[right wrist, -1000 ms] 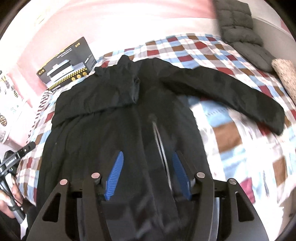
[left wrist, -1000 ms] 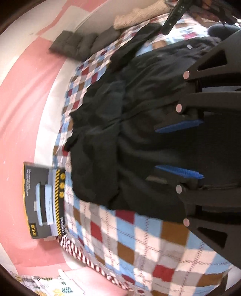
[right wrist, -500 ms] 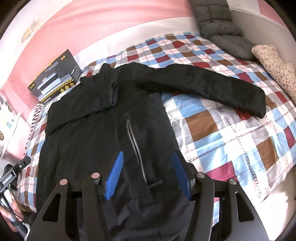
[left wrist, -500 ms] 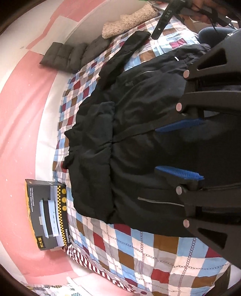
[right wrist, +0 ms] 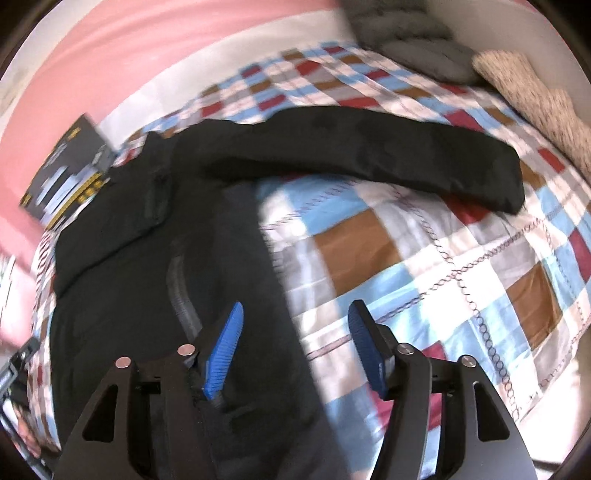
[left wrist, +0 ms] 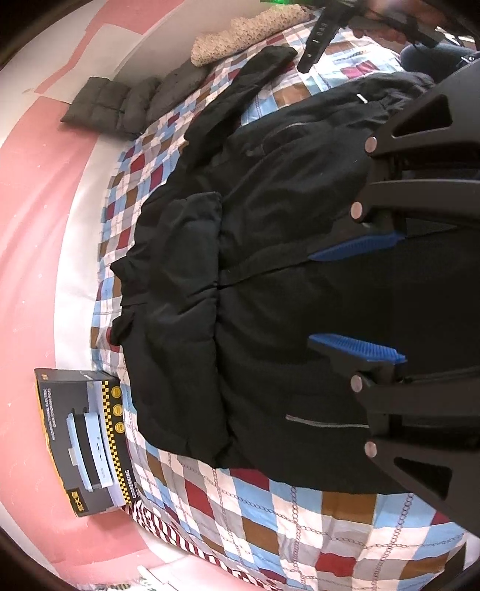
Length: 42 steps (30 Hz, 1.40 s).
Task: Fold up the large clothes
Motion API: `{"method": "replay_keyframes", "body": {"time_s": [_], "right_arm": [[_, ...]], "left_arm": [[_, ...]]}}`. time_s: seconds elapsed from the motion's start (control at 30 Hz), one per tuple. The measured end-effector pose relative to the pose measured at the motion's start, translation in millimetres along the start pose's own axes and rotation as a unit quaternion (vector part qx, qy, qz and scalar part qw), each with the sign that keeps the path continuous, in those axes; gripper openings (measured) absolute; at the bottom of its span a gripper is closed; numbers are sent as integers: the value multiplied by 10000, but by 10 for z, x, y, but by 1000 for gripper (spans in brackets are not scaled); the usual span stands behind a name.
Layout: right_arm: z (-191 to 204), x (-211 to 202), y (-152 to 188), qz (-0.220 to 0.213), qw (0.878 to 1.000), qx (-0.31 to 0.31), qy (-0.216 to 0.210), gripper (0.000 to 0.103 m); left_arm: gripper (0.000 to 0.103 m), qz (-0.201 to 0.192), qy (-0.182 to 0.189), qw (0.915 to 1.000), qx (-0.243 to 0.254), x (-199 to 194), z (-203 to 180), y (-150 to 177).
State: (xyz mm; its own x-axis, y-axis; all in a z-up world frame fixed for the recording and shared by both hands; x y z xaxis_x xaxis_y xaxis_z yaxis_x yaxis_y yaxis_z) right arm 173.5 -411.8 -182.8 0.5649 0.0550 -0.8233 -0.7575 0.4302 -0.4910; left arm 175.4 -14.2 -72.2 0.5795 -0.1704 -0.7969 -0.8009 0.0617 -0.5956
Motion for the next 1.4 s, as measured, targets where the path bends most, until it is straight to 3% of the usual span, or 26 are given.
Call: {"method": "replay_keyframes", "body": {"time_s": [0.3,0.47,0.67,0.73,0.77,0.8,0.87,0.9,1.1,1.27,1.4], "right_arm": [[-980,491,-504,-27,9896,1431,128,65],[-1503,692,-764,-273,9647,2608,-248,65],[-1766,739,-978,-634,9424,3264,-354,67],[-1812,747,-1018,-663,9408,3314,-267,67],[-1812,731,-1046,-672,9424,3275,-124,60],[-1805,719,-1091,-669,9448,3207,-9,43],[-1686,632,-1201,-718,9546,2885,162,21],[-1653,586,-1253,-755,9577,2767,216,16],[-994,39,-1737,-1274,9763,1748,83,13],[-38,-380,-2071,-1667,9810,839,-524,12],[764,-515,-2152,-1686,9801,149,-1038,12]], "left_arm": [[43,215,-95,9997,77,382,85,-100],[43,404,-137,9991,-17,612,161,-67],[43,549,-149,9984,-22,792,193,-32],[43,573,-142,9982,-49,822,211,-24],[43,579,-131,9982,-72,831,218,-18],[43,577,-121,9982,-89,832,225,-17],[43,552,-125,9983,-123,822,250,-19],[43,539,-127,9984,-143,814,273,-21],[43,419,-182,9980,-442,740,484,-46],[43,267,-204,9966,-758,620,695,-43],[43,157,-232,9949,-967,527,881,-22]]}}
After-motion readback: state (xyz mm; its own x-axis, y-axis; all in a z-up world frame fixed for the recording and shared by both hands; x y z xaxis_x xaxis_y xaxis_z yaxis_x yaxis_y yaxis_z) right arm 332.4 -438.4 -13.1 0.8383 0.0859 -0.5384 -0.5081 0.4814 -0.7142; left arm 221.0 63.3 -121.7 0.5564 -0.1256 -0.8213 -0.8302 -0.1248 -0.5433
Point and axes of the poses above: each gripper's, at about its wrist camera, not at the fingertips, and x roughly the way its jaws point, z to its left, y to its underside, the point moved 4 cm from there along x, roughly the way its jaws point, and after that the axes turned 2 degrees about x, right-handed, at the moved point
